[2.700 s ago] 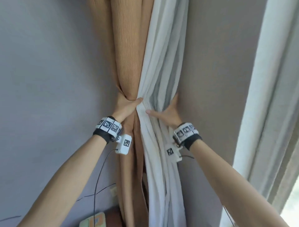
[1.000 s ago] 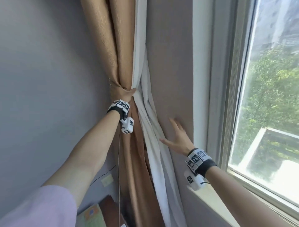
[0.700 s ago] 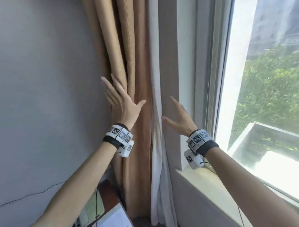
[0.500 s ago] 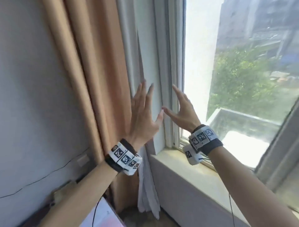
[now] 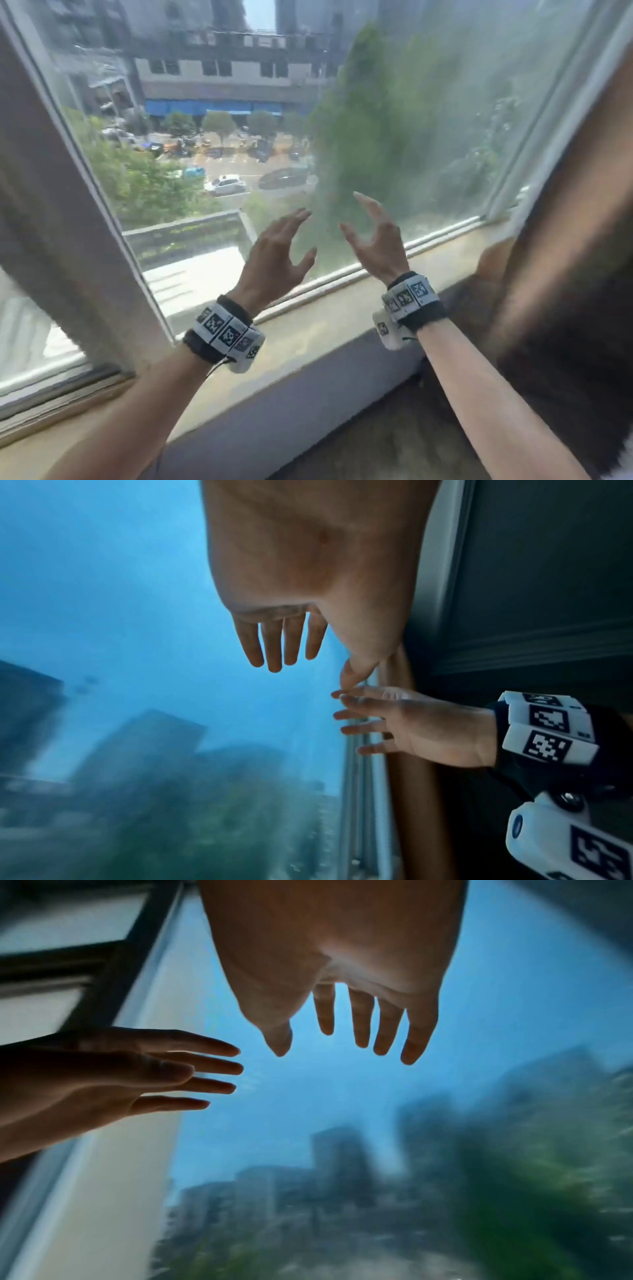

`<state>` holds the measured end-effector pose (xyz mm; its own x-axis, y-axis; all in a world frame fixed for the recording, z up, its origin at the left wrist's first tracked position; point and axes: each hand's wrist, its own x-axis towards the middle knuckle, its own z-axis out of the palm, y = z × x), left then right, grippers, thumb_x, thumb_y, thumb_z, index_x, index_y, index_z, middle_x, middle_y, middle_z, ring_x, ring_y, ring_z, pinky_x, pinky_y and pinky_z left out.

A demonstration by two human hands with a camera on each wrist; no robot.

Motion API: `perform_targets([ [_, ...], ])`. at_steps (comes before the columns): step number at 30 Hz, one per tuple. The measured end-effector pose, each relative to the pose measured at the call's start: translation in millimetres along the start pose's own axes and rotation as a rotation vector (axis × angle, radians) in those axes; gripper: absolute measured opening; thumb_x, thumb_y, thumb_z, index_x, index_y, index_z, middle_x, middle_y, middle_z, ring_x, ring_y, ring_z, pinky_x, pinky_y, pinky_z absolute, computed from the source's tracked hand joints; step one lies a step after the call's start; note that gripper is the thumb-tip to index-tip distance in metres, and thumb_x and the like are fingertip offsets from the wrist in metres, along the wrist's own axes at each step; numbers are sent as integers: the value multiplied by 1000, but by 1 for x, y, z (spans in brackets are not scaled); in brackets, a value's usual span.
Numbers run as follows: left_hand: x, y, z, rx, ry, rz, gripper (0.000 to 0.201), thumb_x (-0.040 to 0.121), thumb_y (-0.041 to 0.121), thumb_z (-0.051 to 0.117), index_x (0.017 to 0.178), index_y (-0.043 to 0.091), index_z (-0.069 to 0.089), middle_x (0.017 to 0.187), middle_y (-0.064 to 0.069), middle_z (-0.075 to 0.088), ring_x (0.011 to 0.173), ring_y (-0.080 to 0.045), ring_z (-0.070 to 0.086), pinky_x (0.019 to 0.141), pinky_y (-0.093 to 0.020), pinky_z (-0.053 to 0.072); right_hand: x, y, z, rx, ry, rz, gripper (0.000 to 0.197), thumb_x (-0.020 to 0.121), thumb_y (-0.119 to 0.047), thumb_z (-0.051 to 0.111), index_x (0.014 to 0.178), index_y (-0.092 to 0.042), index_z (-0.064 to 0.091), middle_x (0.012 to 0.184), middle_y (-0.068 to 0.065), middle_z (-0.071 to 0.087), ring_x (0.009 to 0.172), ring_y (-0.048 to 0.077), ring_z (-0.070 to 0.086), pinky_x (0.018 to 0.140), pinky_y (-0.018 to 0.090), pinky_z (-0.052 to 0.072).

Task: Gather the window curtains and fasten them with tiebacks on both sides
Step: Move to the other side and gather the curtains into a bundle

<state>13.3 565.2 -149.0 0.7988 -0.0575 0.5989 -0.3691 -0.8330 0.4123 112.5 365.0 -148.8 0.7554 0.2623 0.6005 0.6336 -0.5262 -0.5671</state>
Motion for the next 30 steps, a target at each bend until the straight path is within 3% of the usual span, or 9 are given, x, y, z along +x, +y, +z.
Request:
perform_targets([
  [3,61,45,98,-138,-98,134,86,91,33,74,162,17,29,163,-6,39,149,-23,40,119,-45,41,-4,92,-95,-408,95,52,66,96,-51,64,154,-27,43,159,7,44,145,30,44,118,53,39],
  [6,111,80,185,-223,-176,191,102,87,42,74,166,25,12,171,-3,19,158,-23,22,126,-45,30,-2,169,-174,-850,11,113,81,94,-63,61,162,-42,23,174,3,13,160,35,16,124,66,21],
  [9,158,107,269,-256,-247,220,113,83,52,73,166,28,1,174,-3,4,161,-25,9,128,-46,21,16,237,-238,-1154,-72,179,99,86,-72,63,165,-44,9,175,6,-12,161,42,-3,122,74,9],
  [12,218,130,350,-288,-300,254,122,78,60,72,166,27,-6,174,-3,-4,161,-26,1,129,-49,18,55,294,-294,-1349,-105,250,112,79,-80,63,165,-43,1,173,10,-20,159,46,-9,119,78,9],
  [16,306,155,435,-349,-324,240,138,69,79,69,164,24,-14,172,-5,-18,161,-29,-9,129,-54,15,109,349,-348,-1375,-21,353,121,73,-84,65,164,-46,-6,172,10,-25,159,47,-11,116,81,12],
  [19,377,186,477,-339,-288,249,153,56,93,65,164,23,-16,168,-5,-31,159,-33,-18,124,-59,0,142,381,-377,-1388,35,387,121,72,-87,62,163,-48,-7,173,10,-22,159,48,-11,115,83,11],
  [23,475,243,523,-339,-268,325,162,49,94,70,164,19,-15,167,-9,-33,157,-34,-24,121,-63,-7,177,426,-410,-1353,99,394,114,73,-92,54,163,-50,-4,173,9,-22,159,44,-13,115,82,7],
  [27,550,314,593,-281,-250,441,165,50,88,77,161,20,-24,168,-15,-30,156,-40,-24,122,-73,5,206,495,-450,-1285,145,401,107,75,-92,50,163,-50,7,172,9,-24,159,42,-17,117,81,9],
  [30,593,358,656,-265,-232,453,159,51,87,77,166,19,-9,167,-10,-33,153,-43,-28,119,-77,3,224,553,-494,-1251,170,382,103,79,-91,47,164,-49,7,172,8,-26,159,40,-21,116,82,12],
])
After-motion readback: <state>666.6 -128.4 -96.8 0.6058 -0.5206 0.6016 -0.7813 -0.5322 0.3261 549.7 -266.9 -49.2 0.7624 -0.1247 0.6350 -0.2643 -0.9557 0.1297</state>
